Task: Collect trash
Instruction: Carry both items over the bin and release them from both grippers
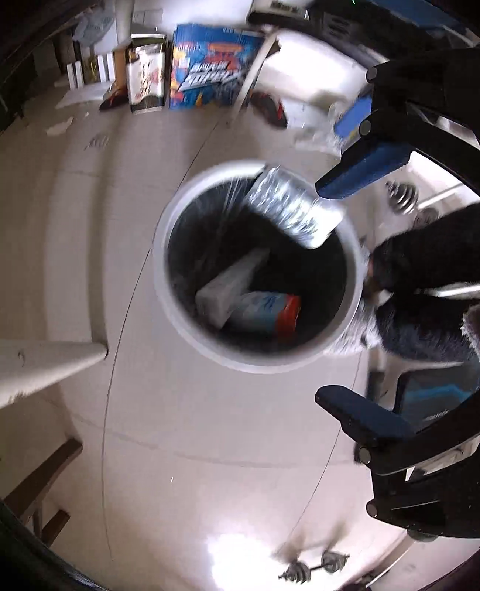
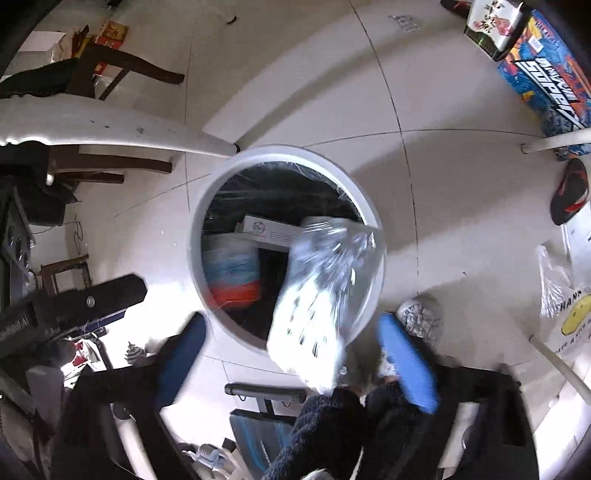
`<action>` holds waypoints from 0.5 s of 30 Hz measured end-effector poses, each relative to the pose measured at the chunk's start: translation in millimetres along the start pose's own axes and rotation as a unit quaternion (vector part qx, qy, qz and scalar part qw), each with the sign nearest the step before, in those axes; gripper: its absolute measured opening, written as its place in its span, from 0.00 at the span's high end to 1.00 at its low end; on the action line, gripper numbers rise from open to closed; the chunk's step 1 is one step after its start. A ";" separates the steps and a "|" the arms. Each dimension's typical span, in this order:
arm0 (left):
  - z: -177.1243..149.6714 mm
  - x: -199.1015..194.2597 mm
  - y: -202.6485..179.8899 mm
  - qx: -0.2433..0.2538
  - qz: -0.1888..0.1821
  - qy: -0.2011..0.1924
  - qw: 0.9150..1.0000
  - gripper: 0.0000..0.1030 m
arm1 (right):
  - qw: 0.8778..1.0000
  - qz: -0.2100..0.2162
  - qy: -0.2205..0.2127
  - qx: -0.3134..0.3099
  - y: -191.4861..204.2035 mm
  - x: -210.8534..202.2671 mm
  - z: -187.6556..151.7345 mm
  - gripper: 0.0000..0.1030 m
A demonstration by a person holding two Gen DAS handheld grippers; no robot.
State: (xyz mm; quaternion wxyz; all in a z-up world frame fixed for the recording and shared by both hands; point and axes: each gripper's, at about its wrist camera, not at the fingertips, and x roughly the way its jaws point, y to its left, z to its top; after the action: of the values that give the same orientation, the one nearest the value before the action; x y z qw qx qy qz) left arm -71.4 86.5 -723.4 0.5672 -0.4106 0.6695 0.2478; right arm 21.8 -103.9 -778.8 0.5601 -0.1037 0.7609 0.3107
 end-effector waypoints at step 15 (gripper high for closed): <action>-45.6 -64.8 -15.5 0.062 0.113 -0.063 0.990 0.00 | 0.986 -0.155 -0.028 -0.055 19.8 -50.7 -3.0 0.02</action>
State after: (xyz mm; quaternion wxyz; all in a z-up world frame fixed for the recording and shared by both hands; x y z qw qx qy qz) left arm -82.5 59.2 -648.3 0.6011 -0.2798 0.6884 0.2939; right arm 27.2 -99.7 -724.7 0.6159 -0.2427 0.7014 0.2642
